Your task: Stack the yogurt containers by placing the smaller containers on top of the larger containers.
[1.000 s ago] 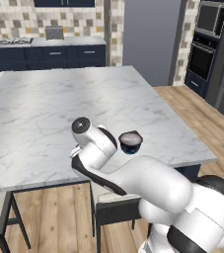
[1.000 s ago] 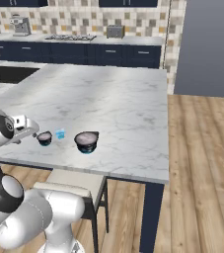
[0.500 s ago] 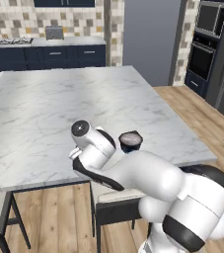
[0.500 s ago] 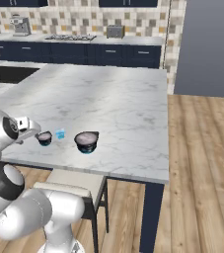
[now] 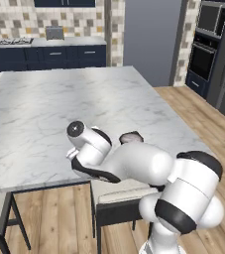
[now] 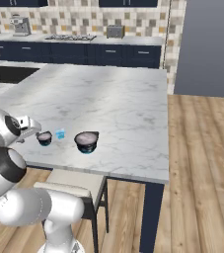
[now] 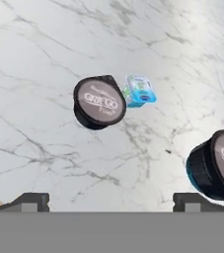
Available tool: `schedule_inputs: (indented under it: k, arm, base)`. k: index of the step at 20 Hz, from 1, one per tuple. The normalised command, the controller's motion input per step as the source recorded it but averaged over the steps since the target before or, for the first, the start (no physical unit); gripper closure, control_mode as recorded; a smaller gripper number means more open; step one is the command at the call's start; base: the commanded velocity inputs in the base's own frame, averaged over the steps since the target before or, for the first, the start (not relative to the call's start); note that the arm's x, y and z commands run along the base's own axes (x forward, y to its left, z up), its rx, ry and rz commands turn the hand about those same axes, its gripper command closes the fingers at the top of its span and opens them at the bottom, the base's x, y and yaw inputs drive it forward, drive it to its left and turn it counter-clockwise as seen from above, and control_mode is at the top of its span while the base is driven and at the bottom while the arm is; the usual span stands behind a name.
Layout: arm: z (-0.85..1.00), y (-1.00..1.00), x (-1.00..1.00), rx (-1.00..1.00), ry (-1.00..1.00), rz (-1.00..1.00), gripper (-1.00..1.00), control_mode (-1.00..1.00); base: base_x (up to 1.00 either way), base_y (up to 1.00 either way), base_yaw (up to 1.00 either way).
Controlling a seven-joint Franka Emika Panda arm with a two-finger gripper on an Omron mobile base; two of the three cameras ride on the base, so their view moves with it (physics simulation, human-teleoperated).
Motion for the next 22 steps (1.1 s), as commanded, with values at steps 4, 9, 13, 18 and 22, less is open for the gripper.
schedule_inputs:
  k: [4,9,13,18,22]
  arm:
    - [-0.14,0.09,0.19,-0.04,0.0,0.0,-1.0,-1.0]
    - [-0.12,0.02,0.15,-0.01,0.0,0.0,-1.0,-1.0]
    - [-0.03,0.0,0.13,0.0,0.0,0.0,-1.0,-1.0]
    - [-0.16,0.01,0.05,0.0,0.0,0.0,-1.0,-1.0]
    - [-0.22,0.04,0.02,0.0,0.0,0.0,-1.0,-1.0]
  base:
    - [0.0,0.0,0.0]
    - [0.0,0.0,0.0]
    - [0.0,0.0,0.0]
    - [0.0,0.0,0.0]
    - [0.0,0.0,0.0]
